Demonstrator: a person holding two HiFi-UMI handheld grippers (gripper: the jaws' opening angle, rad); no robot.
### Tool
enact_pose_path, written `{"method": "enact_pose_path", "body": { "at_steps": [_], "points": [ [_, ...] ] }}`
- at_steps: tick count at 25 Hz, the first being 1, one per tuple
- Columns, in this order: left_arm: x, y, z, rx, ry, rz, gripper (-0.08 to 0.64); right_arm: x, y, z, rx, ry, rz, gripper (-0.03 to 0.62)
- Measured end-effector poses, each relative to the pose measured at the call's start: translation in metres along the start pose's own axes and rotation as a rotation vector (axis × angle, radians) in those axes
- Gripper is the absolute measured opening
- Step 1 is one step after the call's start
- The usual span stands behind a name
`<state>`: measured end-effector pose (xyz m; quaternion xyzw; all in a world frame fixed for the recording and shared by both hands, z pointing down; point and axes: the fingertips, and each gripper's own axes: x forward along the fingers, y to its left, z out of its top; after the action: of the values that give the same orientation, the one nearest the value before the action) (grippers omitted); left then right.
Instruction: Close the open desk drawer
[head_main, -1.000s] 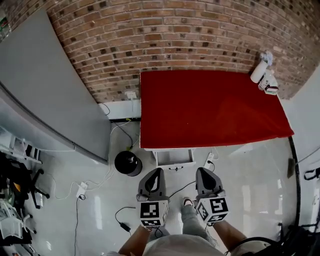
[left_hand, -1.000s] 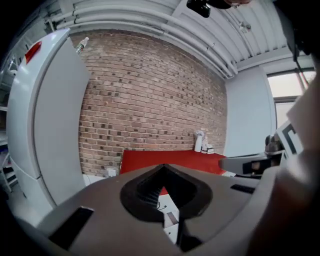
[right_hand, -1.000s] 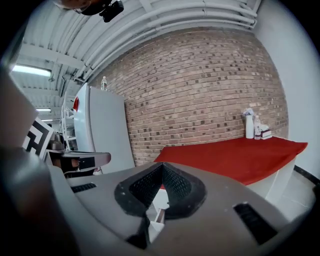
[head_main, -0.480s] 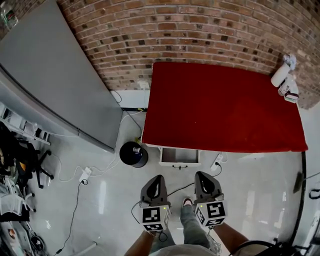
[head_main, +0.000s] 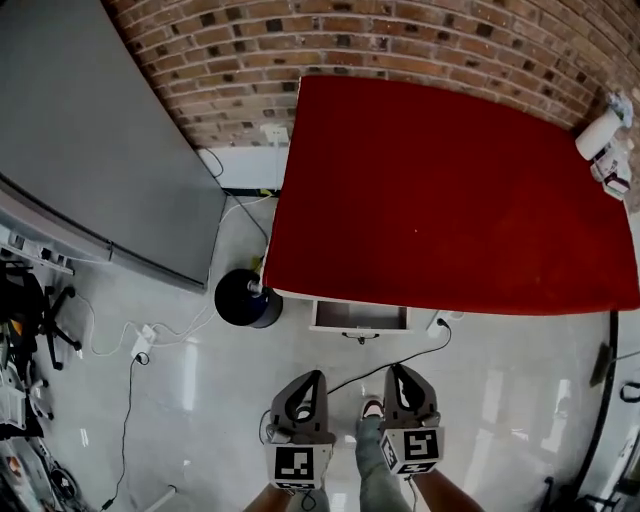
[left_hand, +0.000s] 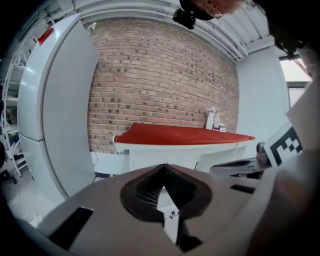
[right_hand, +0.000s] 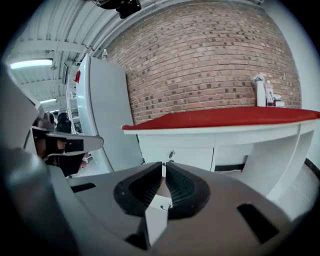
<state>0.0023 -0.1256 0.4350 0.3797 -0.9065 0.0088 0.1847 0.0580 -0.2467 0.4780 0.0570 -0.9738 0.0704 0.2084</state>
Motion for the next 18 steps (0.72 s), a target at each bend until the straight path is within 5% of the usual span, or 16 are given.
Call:
{"method": "enact_pose_path", "body": {
  "at_steps": [9, 18],
  "points": [
    [0.037, 0.002, -0.118, -0.046, 0.059, -0.061, 0.009, 0.049, -0.013, -0.131, -0.022, 0.073, -0.051, 0.046],
    [0.064, 0.010, -0.174, -0.051, 0.094, -0.079, 0.009, 0.106, -0.037, -0.240, -0.028, 0.116, -0.122, 0.069]
  ]
}}
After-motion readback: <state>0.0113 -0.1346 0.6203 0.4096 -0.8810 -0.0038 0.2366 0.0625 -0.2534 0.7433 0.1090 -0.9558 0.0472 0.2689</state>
